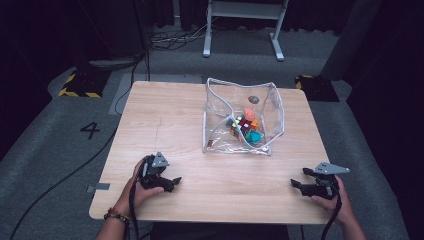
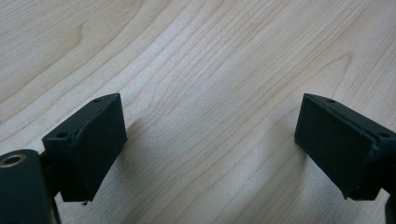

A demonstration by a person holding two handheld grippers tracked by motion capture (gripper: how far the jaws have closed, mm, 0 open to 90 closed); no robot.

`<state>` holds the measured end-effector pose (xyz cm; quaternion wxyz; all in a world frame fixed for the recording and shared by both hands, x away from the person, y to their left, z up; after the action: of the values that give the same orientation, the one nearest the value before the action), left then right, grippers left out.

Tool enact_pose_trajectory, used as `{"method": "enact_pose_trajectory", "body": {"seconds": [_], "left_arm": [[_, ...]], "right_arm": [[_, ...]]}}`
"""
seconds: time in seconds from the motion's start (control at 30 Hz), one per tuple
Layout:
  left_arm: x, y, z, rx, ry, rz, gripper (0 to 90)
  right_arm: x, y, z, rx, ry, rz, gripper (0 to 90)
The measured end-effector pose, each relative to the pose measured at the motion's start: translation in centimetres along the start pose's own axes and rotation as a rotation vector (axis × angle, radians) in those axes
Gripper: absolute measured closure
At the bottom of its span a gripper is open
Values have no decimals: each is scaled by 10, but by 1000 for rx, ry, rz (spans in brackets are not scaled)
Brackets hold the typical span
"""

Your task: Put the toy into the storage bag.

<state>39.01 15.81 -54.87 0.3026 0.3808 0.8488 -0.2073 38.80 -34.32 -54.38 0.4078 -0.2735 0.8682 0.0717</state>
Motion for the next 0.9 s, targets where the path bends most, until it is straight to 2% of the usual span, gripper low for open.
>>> {"method": "enact_pose_trajectory", "body": {"seconds": [0.1, 0.63, 0.9], "left_arm": [[0, -1, 0, 10, -2, -13, 93], [0, 0, 0, 5, 1, -4, 92], [0, 0, 1, 15, 1, 0, 90]], "right_arm": [[0, 0, 0, 0, 0, 0, 254], [0, 0, 0, 0, -1, 0, 255], [0, -1, 0, -6, -1, -3, 254]]}}
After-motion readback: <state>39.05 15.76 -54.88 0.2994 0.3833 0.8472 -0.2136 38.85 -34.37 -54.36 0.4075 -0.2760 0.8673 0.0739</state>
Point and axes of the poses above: each handheld gripper's, and its own axes: z roughly forward along the jaws, x roughly out of its underside, y roughly to its left, the point moved 6 cm from there along z, roughly forward along the jaws, and after that the axes turned 8 degrees about x, right-handed, at the moved point
